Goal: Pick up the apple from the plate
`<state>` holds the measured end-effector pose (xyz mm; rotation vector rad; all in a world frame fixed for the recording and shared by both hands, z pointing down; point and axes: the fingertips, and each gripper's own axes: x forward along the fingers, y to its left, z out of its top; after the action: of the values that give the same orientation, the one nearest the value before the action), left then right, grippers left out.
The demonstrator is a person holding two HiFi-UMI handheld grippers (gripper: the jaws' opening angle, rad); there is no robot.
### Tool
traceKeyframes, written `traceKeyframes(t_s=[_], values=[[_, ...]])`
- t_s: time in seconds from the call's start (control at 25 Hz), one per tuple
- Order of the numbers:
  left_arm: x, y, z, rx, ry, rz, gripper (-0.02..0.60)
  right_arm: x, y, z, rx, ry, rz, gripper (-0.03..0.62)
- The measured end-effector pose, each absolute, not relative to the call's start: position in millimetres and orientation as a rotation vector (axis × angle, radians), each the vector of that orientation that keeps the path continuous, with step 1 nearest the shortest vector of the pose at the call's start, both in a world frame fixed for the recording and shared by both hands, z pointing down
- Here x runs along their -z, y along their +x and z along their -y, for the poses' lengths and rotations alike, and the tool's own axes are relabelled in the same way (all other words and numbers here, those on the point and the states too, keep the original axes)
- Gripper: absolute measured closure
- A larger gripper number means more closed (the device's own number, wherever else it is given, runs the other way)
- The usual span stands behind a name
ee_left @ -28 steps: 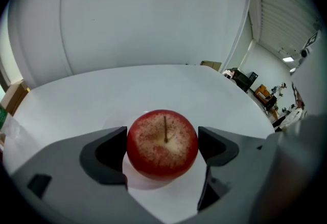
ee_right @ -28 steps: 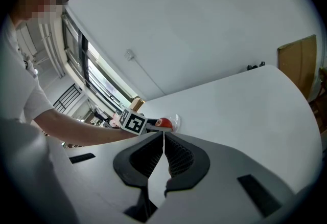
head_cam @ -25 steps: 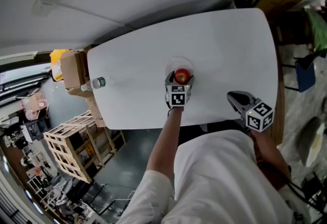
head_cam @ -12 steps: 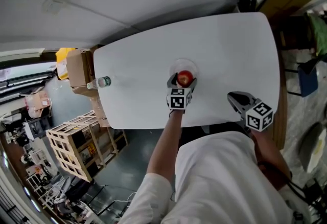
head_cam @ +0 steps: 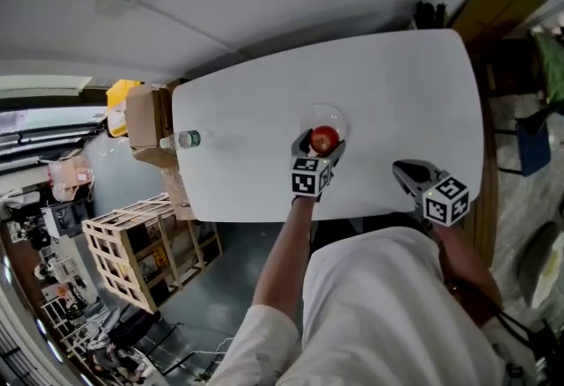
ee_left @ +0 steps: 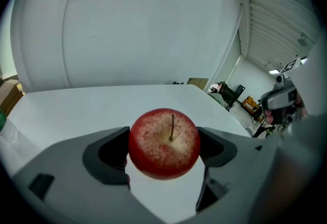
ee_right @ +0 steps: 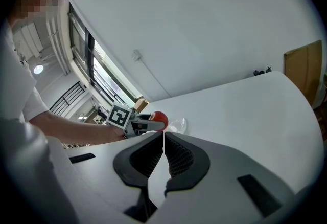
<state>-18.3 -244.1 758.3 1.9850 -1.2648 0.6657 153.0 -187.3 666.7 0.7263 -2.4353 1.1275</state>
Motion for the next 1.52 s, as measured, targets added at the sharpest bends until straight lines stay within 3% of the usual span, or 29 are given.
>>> traceKeyframes(t_s=[0.64,1.52], values=[[-675.9,-31.5,211.5,-0.508,2.145,1.177,0.178,-641.3,122.5,176.3,-1.047,0.774,2.481,0.557],[-584.1,-116.2,132.8,-0.377,2.328,1.03,0.178,-595.2,56.4,113.8,-0.935,1.031,2.487,0.557]])
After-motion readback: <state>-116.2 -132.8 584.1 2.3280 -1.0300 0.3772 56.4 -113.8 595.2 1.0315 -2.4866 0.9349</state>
